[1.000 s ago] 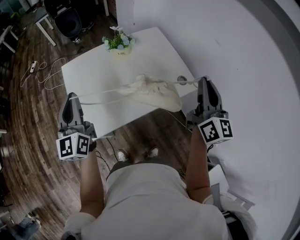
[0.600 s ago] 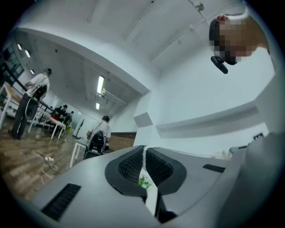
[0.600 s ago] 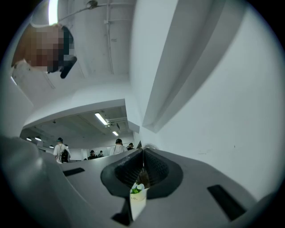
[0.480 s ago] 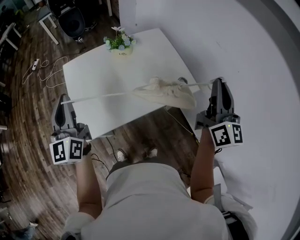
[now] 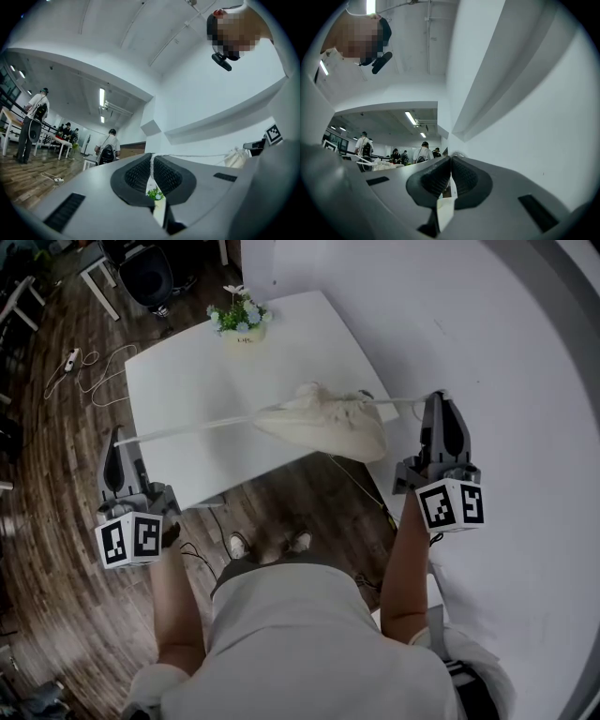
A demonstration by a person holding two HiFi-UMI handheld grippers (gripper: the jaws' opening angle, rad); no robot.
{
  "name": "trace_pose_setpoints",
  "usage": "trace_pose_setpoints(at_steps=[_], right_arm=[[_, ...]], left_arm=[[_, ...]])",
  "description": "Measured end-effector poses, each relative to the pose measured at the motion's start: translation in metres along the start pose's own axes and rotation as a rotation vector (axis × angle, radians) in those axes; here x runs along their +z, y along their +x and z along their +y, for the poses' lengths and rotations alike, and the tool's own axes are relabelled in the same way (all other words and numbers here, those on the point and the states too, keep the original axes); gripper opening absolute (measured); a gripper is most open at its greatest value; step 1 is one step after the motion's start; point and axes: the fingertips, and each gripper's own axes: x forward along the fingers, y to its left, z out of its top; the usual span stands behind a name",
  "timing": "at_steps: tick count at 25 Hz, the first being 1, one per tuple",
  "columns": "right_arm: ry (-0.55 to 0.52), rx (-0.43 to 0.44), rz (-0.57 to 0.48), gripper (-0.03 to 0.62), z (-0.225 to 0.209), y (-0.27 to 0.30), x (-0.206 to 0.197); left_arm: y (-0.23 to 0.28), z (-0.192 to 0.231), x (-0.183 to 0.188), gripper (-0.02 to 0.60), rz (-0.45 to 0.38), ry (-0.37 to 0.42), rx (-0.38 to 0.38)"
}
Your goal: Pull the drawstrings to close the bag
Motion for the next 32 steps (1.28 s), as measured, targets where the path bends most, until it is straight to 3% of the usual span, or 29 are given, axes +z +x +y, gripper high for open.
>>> trace_pose_setpoints(at_steps=[7, 17, 32], right_arm=[[0.002, 0.03, 0.016, 0.038, 0.004, -0.001, -0.008], [-0.082, 0.072, 0.12, 0.038, 0.039, 0.003, -0.032], [-0.106, 0.105, 0.114, 0.038, 0.056, 0.002, -0.031]], left_arm=[[-0.008, 0.003, 0.002, 0.014, 0.003, 0.002, 0.023], [-0.031, 0.02, 0.008, 0.014, -0.003, 0.012, 0.07], [-0.038, 0.028, 0.02, 0.015, -0.023, 0.018, 0.076]])
